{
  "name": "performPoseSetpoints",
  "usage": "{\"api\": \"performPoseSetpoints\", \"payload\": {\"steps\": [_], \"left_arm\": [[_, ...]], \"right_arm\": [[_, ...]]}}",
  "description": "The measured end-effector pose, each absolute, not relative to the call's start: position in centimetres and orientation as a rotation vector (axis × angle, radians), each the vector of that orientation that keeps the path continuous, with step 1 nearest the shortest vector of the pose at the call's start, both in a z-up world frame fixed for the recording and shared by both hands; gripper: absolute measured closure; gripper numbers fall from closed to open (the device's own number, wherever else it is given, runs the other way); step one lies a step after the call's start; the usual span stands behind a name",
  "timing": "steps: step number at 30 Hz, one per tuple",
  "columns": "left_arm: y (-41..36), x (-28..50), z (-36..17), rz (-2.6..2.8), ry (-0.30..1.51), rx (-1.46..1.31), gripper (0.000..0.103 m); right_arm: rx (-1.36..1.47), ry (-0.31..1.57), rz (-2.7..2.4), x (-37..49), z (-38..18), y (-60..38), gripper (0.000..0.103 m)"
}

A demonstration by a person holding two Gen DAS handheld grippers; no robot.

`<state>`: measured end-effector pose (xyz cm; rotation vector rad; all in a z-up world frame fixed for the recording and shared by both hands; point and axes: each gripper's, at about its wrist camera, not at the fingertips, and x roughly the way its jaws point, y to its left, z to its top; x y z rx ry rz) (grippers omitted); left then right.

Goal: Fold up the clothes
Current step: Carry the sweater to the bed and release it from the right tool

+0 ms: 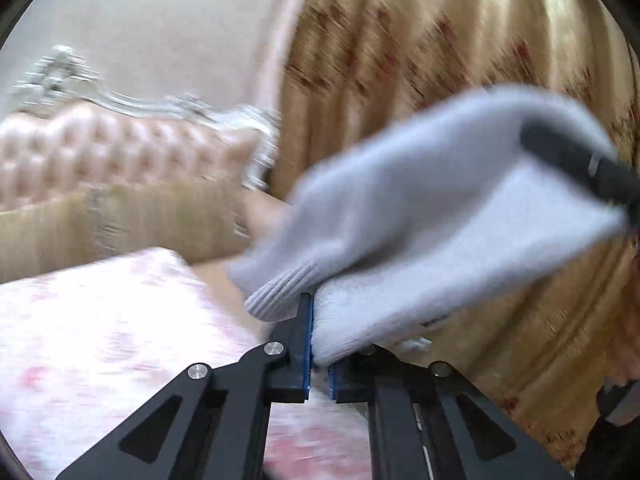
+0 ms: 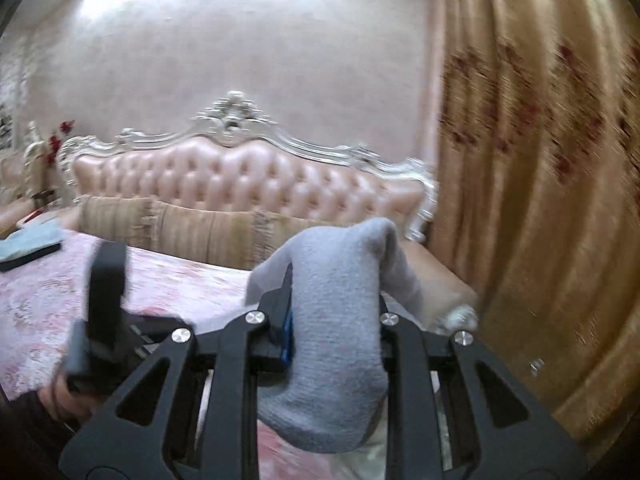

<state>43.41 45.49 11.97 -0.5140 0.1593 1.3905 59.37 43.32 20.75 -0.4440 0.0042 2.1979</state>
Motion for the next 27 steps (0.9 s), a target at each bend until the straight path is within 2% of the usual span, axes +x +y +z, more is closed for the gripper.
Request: {"api": "performPoseSetpoints", "payload": {"steps": [5, 9, 12, 16, 19, 20, 22, 24, 25, 27], "left_arm": [[36.6, 31.2, 15.8, 1.635, 0.05, -0.452, 0.098], [30.6, 24.4, 15.9, 1.81, 0.028, -0.463, 0.098], [27.5, 20.5, 12.8, 1.897, 0.043, -0.545, 0.098], [23.5, 18.6, 6.0, 1.949, 0.122, -0.703, 0.097], [19.5, 18.8, 0.8, 1.909, 0.167, -0.819, 0.096], [18.3, 19.4, -0.5, 1.903, 0.175, -0.847, 0.093], [16.4, 21.0, -2.5, 1.892, 0.226, -0.873, 0.089], [14.9, 22.5, -3.6, 1.899, 0.263, -0.882, 0.069], [14.1, 23.2, -4.0, 1.905, 0.278, -0.886, 0.063], [12.8, 24.5, -4.5, 1.925, 0.318, -0.884, 0.041]], "right_arm": [[-0.485, -0.02, 2.361, 49.3, 20.0, 40.4, 0.079], [-0.544, -0.005, 2.511, 40.1, 16.9, 38.0, 0.079], [-0.623, 0.08, 2.589, 35.6, 12.5, 38.0, 0.077], [-0.871, 0.242, 2.66, 32.9, 3.2, 36.7, 0.074], [-0.975, 0.205, 2.689, 34.6, -1.4, 33.9, 0.068], [-1.003, 0.174, 2.701, 35.9, -2.7, 32.9, 0.067], [-1.063, 0.227, 2.722, 37.6, -4.3, 32.5, 0.059], [-1.153, 0.248, 2.717, 39.6, -6.0, 31.9, 0.056], [-1.169, 0.236, 2.716, 40.9, -6.4, 31.8, 0.053], [-1.202, 0.212, 2.715, 43.4, -7.4, 31.6, 0.052]]}}
